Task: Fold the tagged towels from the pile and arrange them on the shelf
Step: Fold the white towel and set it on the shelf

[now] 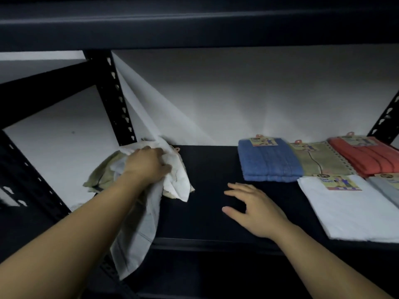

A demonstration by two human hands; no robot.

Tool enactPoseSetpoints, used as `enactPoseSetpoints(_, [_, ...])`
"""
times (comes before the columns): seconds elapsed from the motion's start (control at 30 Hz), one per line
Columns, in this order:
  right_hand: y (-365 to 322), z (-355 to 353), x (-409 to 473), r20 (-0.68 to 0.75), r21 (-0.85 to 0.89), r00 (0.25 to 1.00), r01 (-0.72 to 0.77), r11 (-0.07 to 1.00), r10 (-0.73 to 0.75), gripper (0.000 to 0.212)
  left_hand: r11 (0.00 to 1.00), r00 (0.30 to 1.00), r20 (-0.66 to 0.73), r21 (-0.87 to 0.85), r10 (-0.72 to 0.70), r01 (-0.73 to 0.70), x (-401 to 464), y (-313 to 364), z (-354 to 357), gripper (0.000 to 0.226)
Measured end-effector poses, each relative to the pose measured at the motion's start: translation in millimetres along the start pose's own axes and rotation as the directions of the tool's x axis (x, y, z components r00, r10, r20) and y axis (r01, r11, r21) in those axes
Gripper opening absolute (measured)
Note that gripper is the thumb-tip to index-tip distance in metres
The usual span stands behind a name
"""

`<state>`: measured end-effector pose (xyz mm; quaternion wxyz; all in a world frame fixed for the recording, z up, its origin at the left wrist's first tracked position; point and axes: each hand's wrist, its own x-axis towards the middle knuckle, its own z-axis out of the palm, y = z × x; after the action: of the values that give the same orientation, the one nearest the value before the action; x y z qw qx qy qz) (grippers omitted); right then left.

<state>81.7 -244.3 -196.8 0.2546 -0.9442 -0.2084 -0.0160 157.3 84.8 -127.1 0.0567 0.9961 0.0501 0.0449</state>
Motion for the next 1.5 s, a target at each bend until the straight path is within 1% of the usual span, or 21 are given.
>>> enactPoseSetpoints(0.1, [2.7,1.2,0.6,-0.015,0.031,0.999,-0.04,0.999,0.041,0.062,0.99,0.996,-0.018,-0.108,0.093,-0.094,4.8,-2.7,-2.1,0.016])
enactPoseSetpoints(0.17, [3.0,1.6,0.0,-0.038,0.082,0.996,-0.075,0.994,0.079,0.063,0.98,0.986,-0.094,-0.136,0.136,-0.148,5.9,-1.2,-5.3,0.019])
enactPoseSetpoints(0.23, [1.6,1.1,-1.3,-0.074,0.135,0.992,-0.093,0.987,0.104,0.061,0.957,0.971,-0.19,-0.224,0.142,-0.184,5.0,-0.1,-11.6,0.026])
enactPoseSetpoints(0.33, [-1.8,-2.3,-2.0,-0.115,0.211,0.981,-0.131,0.969,0.157,0.055,0.907,0.943,-0.295,-0.334,0.157,-0.255,0.6,8.4,-24.2,0.017])
enactPoseSetpoints(0.4, [-3.7,-5.7,-1.8,-0.133,0.262,0.973,-0.149,0.954,0.189,0.058,0.867,0.92,-0.349,-0.384,0.182,-0.317,-9.4,20.9,-35.4,0.013])
enactPoseSetpoints(0.5, [-4.0,-9.8,-1.7,-0.135,0.377,0.964,-0.164,0.911,0.23,0.059,0.768,0.89,-0.386,-0.483,0.244,-0.42,-32.2,41.8,-45.9,0.011])
enactPoseSetpoints(0.57, [-3.7,-11.8,-2.1,-0.131,0.457,0.961,-0.16,0.875,0.244,0.058,0.692,0.87,-0.346,-0.529,0.351,-0.49,-50.9,55.0,-41.4,0.008])
enactPoseSetpoints(0.63, [-2.9,-12.9,-1.5,-0.146,0.496,0.954,-0.157,0.854,0.26,0.047,0.626,0.829,-0.294,-0.549,0.476,-0.554,-70.4,66.4,-22.8,0.007])
enactPoseSetpoints(0.73, [-2.7,-13.3,-0.8,-0.145,0.503,0.95,-0.169,0.848,0.275,0.043,0.603,0.798,-0.161,-0.573,0.581,-0.555,-97.6,76.4,20.3,0.014])
enactPoseSetpoints(0.8, [-2.1,-10.4,-1.0,-0.137,0.493,0.961,-0.144,0.858,0.239,0.042,0.613,0.821,-0.115,-0.608,0.56,-0.504,-111.5,79.6,40.1,0.019])
enactPoseSetpoints(0.93, [0.7,-6.8,-1.1,-0.143,0.392,0.972,-0.115,0.913,0.184,0.034,0.587,0.877,-0.165,-0.686,0.451,-0.431,-115.7,89.8,34.7,0.027])
enactPoseSetpoints(0.97, [0.8,-6.7,-0.4,-0.145,0.377,0.973,-0.115,0.919,0.181,0.035,0.592,0.895,-0.183,-0.694,0.406,-0.41,-112.0,92.6,30.3,0.034])
enactPoseSetpoints(1.03, [1.0,-6.7,0.5,-0.153,0.376,0.973,-0.107,0.921,0.176,0.037,0.709,0.919,-0.14,-0.597,0.369,-0.376,-97.7,96.0,27.0,0.063])
enactPoseSetpoints(1.1, [1.4,-6.2,0.5,-0.178,0.374,0.969,-0.092,0.923,0.169,0.037,0.84,0.906,0.069,-0.409,0.419,-0.357,-86.5,98.4,29.3,0.093])
enactPoseSetpoints(1.13, [0.6,-6.6,0.0,-0.19,0.382,0.966,-0.093,0.92,0.177,0.034,0.861,0.884,0.142,-0.34,0.445,-0.378,-83.5,99.7,33.2,0.095])
enactPoseSetpoints(1.17, [-0.2,-7.4,-0.9,-0.203,0.393,0.961,-0.098,0.914,0.19,0.032,0.857,0.868,0.152,-0.311,0.472,-0.411,-83.8,101.7,36.0,0.087])
enactPoseSetpoints(1.2, [-0.3,-7.7,-1.5,-0.214,0.406,0.955,-0.103,0.908,0.204,0.03,0.844,0.867,0.113,-0.322,0.485,-0.429,-85.8,103.8,39.5,0.072])
enactPoseSetpoints(1.27, [0.8,-8.0,-3.9,-0.23,0.443,0.945,-0.111,0.89,0.233,0.024,0.806,0.88,-0.02,-0.393,0.475,-0.444,-92.3,106.9,46.3,0.038])
enactPoseSetpoints(1.3, [0.7,-8.3,-5.2,-0.231,0.467,0.941,-0.117,0.877,0.249,0.02,0.793,0.882,-0.076,-0.407,0.465,-0.453,-95.0,107.1,48.4,0.027])
enactPoseSetpoints(1.4, [1.2,-12.5,-14.2,-0.235,0.6,0.912,-0.136,0.788,0.336,0.013,0.771,0.903,-0.115,-0.484,0.413,-0.414,-100.7,105.8,49.6,0.013])
enactPoseSetpoints(1.5, [-0.5,-20.8,-25.0,-0.244,0.673,0.873,-0.162,0.722,0.423,0.016,0.638,0.936,-0.097,-0.707,0.338,-0.304,-107.2,106.9,45.3,0.002])
